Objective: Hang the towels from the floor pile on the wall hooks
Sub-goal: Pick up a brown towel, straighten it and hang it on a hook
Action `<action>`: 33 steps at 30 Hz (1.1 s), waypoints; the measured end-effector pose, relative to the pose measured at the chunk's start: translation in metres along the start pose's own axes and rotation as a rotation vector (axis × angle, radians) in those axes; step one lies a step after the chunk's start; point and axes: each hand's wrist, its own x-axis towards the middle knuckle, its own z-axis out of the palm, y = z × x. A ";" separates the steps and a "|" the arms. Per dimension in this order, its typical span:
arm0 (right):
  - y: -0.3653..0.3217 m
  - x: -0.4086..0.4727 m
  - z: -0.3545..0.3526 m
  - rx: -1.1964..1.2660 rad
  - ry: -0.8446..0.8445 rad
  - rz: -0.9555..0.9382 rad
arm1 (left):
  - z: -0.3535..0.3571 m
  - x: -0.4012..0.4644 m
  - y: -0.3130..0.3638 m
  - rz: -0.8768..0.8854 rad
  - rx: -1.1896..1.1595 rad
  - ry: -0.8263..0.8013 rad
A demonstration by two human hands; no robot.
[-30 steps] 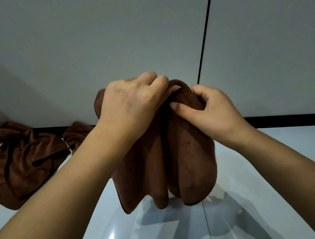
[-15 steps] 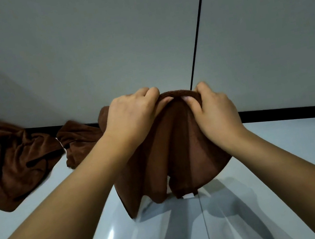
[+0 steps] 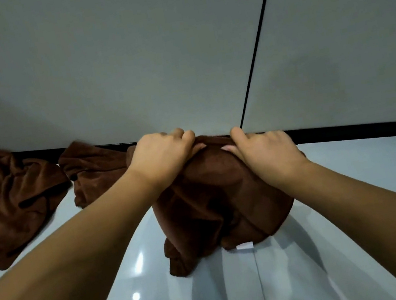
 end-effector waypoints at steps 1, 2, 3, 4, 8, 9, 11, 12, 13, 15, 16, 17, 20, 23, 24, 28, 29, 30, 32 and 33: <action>0.005 0.009 -0.008 -0.007 -0.014 -0.003 | -0.006 0.010 -0.005 0.008 -0.008 -0.024; 0.010 0.017 -0.016 -0.006 -0.018 -0.016 | -0.014 0.019 -0.010 0.013 -0.012 -0.042; 0.018 0.028 -0.029 -0.002 -0.033 -0.019 | -0.026 0.033 -0.017 0.012 -0.015 -0.061; 0.026 0.038 -0.043 0.024 -0.041 -0.022 | -0.039 0.047 -0.023 0.015 -0.024 -0.074; 0.072 0.088 -0.125 0.057 -0.026 -0.028 | -0.117 0.118 -0.047 0.041 -0.042 -0.077; 0.083 0.102 -0.150 0.049 -0.021 -0.035 | -0.140 0.137 -0.053 0.046 -0.049 -0.071; 0.109 0.135 -0.206 0.029 -0.017 -0.041 | -0.192 0.180 -0.067 0.046 -0.038 -0.069; 0.120 0.151 -0.233 0.023 -0.009 -0.050 | -0.219 0.200 -0.073 0.049 -0.026 -0.064; 0.137 0.173 -0.269 0.012 -0.004 -0.043 | -0.253 0.229 -0.084 0.039 -0.010 -0.067; 0.164 0.212 -0.334 -0.005 0.042 -0.049 | -0.315 0.278 -0.101 0.035 -0.004 -0.041; 0.183 0.235 -0.377 -0.030 0.058 -0.038 | -0.354 0.311 -0.110 0.040 -0.001 -0.038; 0.196 0.252 -0.411 -0.046 0.096 -0.032 | -0.385 0.335 -0.116 0.038 0.004 -0.010; 0.241 0.303 -0.521 -0.043 0.169 0.005 | -0.487 0.411 -0.132 0.025 0.003 0.036; 0.278 0.337 -0.622 -0.083 0.205 -0.006 | -0.578 0.473 -0.141 0.028 0.013 0.094; 0.286 0.344 -0.648 -0.107 0.211 -0.015 | -0.601 0.487 -0.143 0.032 0.019 0.113; 0.304 0.363 -0.744 -0.161 0.294 -0.008 | -0.680 0.526 -0.150 0.052 -0.018 0.232; 0.304 0.364 -0.764 -0.189 0.305 -0.010 | -0.696 0.531 -0.150 0.070 -0.021 0.255; 0.303 0.363 -0.781 -0.217 0.317 -0.002 | -0.708 0.535 -0.150 0.082 -0.030 0.275; 0.298 0.356 -0.813 -0.293 0.309 0.044 | -0.730 0.541 -0.147 0.134 -0.044 0.311; 0.295 0.349 -0.827 -0.331 0.299 0.080 | -0.739 0.545 -0.144 0.170 -0.059 0.329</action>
